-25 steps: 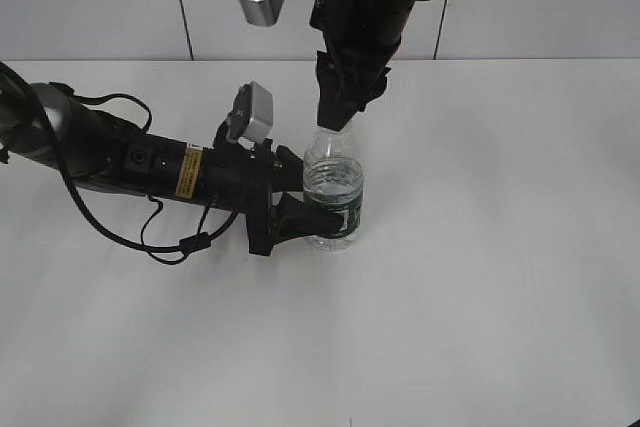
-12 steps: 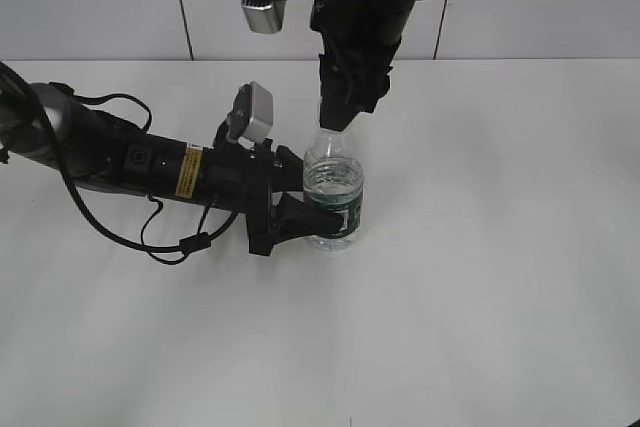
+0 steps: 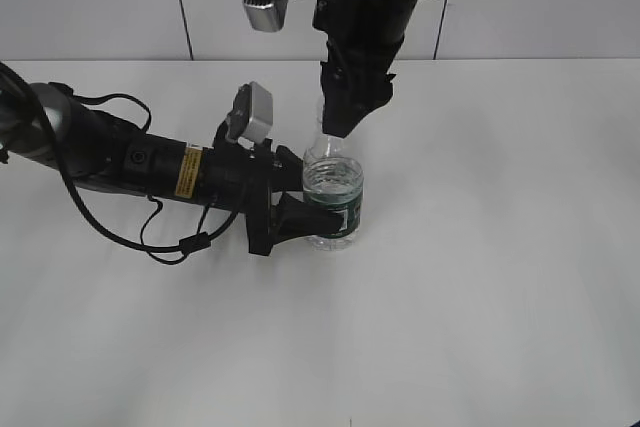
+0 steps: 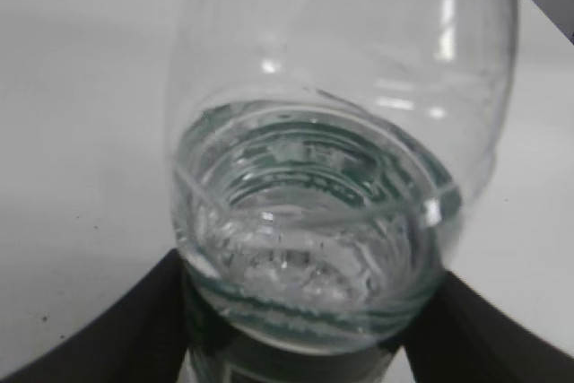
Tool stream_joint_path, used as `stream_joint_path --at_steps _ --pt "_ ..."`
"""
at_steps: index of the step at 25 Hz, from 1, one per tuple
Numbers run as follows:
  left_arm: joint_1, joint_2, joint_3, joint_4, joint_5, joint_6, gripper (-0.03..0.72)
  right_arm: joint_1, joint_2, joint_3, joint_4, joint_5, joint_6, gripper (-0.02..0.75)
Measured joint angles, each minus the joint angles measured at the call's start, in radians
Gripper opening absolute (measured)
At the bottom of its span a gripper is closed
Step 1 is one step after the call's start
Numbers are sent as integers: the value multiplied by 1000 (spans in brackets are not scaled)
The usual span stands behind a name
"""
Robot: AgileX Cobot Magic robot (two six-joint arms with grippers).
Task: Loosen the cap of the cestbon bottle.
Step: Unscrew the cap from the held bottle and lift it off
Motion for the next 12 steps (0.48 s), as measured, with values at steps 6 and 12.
stream_joint_path --at_steps 6,12 --pt "0 0 0 1 -1 0 423 0 -57 0 35 0 200 497" --pt "0 0 0 1 -1 0 423 0 -91 0 52 0 693 497"
